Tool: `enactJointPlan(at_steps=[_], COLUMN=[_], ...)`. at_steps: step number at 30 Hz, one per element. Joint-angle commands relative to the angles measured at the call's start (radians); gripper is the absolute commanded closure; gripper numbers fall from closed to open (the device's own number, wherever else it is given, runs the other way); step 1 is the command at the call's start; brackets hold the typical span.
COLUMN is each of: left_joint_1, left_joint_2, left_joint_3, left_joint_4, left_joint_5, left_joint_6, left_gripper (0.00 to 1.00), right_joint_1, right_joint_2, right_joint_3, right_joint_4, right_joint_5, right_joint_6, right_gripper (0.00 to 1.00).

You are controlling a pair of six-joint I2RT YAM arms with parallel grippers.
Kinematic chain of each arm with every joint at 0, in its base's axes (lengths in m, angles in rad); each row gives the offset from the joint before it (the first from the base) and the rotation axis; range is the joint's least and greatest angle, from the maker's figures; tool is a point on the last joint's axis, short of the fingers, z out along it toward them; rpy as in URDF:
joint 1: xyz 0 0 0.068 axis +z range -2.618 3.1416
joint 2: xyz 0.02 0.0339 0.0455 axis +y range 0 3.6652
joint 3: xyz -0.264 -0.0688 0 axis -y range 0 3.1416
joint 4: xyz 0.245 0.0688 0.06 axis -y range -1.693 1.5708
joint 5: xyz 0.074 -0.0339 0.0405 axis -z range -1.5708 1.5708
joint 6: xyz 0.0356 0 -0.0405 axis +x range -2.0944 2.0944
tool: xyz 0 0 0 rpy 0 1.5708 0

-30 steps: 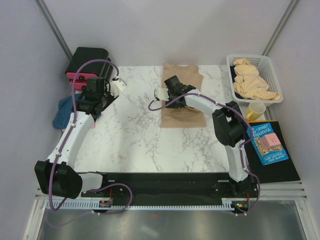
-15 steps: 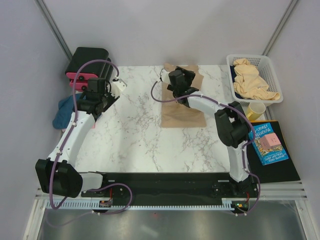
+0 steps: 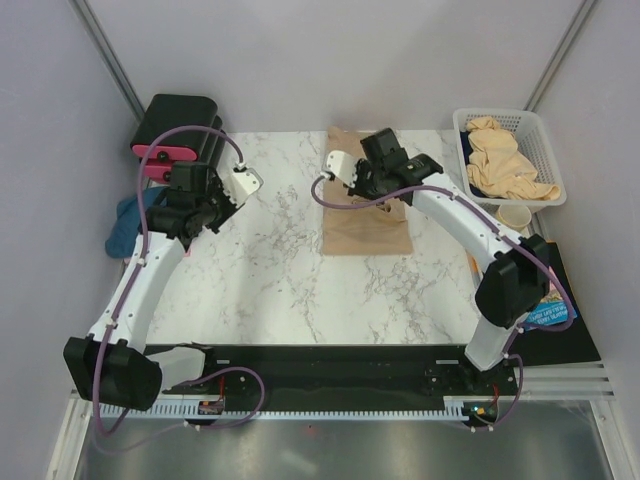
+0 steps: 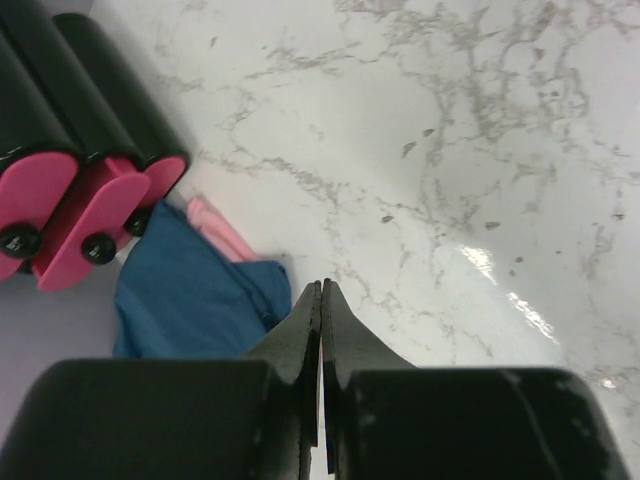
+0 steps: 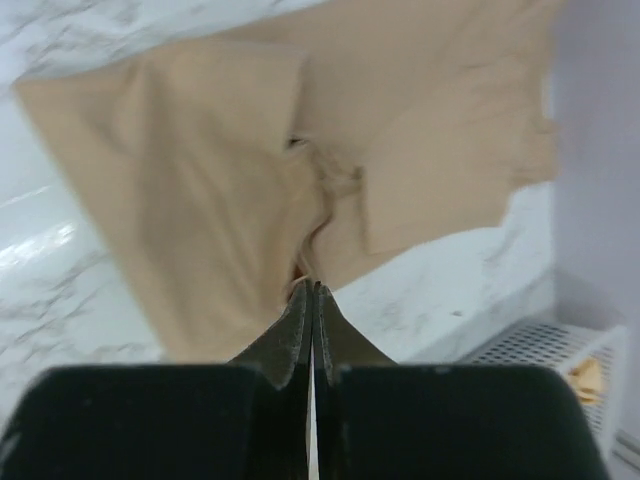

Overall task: Fold and stack the t-shirts
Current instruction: Fold the folded rectangular tshirt in 1/3 of the way

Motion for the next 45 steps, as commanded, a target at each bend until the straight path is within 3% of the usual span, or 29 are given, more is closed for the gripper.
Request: enactJointPlan(at_steps=[1, 7, 14, 22, 25, 29, 31, 32, 33, 35, 37, 45], left_joint_1=[-0.025, -0.045, -0.045, -0.045, -0.045, -0.045, -0.045, -0.045, -0.045, -0.045, -0.047, -0.047], left_joint_2=[0.023, 0.045, 0.034, 0.014, 0.012, 0.012, 0.006, 0.005, 0.002, 0.008, 0.022, 0.009], left_joint_3=[0.035, 0.062, 0.050, 0.007, -0.002, -0.008, -0.008, -0.008, -0.008, -0.005, 0.004, -0.010], left_joint_4=[-0.070, -0.075, -0.075, -0.064, -0.057, -0.054, -0.054, -0.055, -0.055, -0.055, -0.054, -0.058], left_joint_5=[0.136, 0.143, 0.125, 0.113, 0.102, 0.102, 0.129, 0.142, 0.153, 0.168, 0.171, 0.156], left_joint_6=[-0.008, -0.021, -0.022, -0.021, -0.013, 0.002, 0.011, 0.015, 0.021, 0.025, 0.022, 0.042], left_gripper=[0.98, 0.98, 0.98, 0.98, 0.98, 0.98, 0.98, 0.98, 0.98, 0.98, 0.98, 0.98], right_joint_1=[-0.006, -0.038, -0.072, -0.096, -0.098, -0.098, -0.096, -0.096, -0.093, -0.082, -0.075, -0.064], right_joint_2=[0.038, 0.168, 0.254, 0.273, 0.294, 0.274, 0.257, 0.248, 0.254, 0.301, 0.360, 0.501], right_joint_3=[-0.123, -0.096, -0.051, -0.082, -0.076, -0.042, 0.022, 0.048, 0.082, 0.168, 0.226, 0.331], right_joint_4=[-0.249, -0.216, 0.092, 0.398, 0.436, 0.389, 0.213, 0.149, 0.008, -0.077, -0.159, -0.170], right_joint_5=[-0.227, -0.224, 0.174, 0.452, 0.500, 0.403, 0.251, 0.051, -0.033, -0.165, -0.213, -0.282], right_joint_6=[-0.002, 0.012, 0.078, 0.032, 0.027, 0.067, 0.097, 0.101, 0.098, 0.111, 0.111, 0.127], right_gripper=[1.00, 1.00, 1.00, 1.00, 1.00, 1.00, 1.00, 1.00, 1.00, 1.00, 1.00, 1.00])
